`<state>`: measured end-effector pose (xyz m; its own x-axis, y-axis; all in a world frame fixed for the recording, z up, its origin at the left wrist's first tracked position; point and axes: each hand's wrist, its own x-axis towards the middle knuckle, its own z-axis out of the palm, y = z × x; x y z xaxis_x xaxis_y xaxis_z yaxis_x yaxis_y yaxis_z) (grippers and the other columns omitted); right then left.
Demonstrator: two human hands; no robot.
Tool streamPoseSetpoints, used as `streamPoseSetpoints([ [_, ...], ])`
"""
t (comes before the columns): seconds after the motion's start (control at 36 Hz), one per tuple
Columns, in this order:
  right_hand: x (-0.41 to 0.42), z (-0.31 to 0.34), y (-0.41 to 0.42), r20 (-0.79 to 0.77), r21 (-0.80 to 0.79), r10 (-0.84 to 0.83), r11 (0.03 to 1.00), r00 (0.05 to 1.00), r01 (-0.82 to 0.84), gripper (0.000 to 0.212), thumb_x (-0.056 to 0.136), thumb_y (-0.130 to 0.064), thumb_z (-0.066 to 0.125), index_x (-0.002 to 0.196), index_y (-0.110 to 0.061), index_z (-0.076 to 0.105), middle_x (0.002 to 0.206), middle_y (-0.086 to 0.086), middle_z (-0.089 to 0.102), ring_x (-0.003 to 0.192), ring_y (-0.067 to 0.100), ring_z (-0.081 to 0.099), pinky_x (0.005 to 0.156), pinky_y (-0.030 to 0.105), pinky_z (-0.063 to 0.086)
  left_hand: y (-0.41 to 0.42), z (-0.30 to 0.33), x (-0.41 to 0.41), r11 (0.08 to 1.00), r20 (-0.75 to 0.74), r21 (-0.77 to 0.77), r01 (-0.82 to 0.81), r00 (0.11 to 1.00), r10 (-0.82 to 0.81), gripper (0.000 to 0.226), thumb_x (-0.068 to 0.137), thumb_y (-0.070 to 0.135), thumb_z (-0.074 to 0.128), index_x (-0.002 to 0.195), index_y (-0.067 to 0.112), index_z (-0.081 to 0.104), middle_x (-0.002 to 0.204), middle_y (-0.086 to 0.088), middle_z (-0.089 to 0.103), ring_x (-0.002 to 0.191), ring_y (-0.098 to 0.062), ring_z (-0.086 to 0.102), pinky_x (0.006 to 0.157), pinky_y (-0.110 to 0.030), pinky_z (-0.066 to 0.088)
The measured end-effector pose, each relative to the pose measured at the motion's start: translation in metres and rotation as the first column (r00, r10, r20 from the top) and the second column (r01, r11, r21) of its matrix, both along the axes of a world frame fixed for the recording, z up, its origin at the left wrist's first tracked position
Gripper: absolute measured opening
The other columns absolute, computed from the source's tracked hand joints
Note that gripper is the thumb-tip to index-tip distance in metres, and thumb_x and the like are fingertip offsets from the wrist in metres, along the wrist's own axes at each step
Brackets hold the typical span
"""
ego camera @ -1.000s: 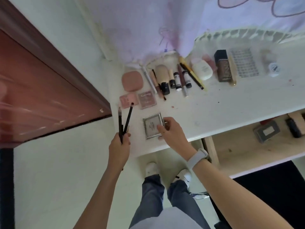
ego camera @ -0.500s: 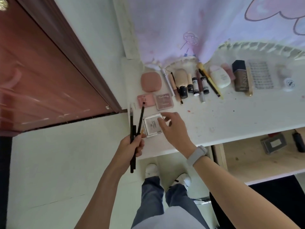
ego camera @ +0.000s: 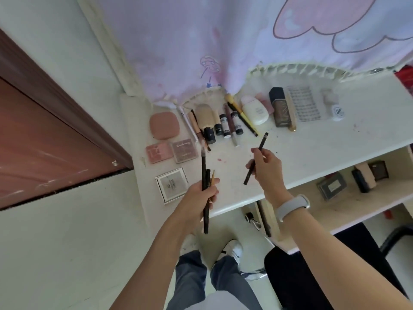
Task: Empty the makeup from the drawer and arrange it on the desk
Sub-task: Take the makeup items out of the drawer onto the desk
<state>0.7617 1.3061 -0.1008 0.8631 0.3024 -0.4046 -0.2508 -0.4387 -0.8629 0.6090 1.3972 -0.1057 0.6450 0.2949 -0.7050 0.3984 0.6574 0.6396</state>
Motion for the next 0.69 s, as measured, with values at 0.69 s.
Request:
streamPoseSetpoints([
  [0.69,0.119,-0.035,-0.104,0.219,-0.304,0.317,0.921,0.923,-0.245,0.031,0.095,-0.012,0.043,0.123,-0.015,0.056,0.116,0.006,0.061,0.096,0.016,0.056,0.082,0.021,0.042,-0.094,-0.006,0.209,0.982,-0.079,0.106,-0.157,0.983,0.166,0.018,0.09,-0.003,0.039,0.099,0.008,0.049,0.081,-0.008,0.05,0.068,-0.022,0.051,0.063,-0.035,0.048],
])
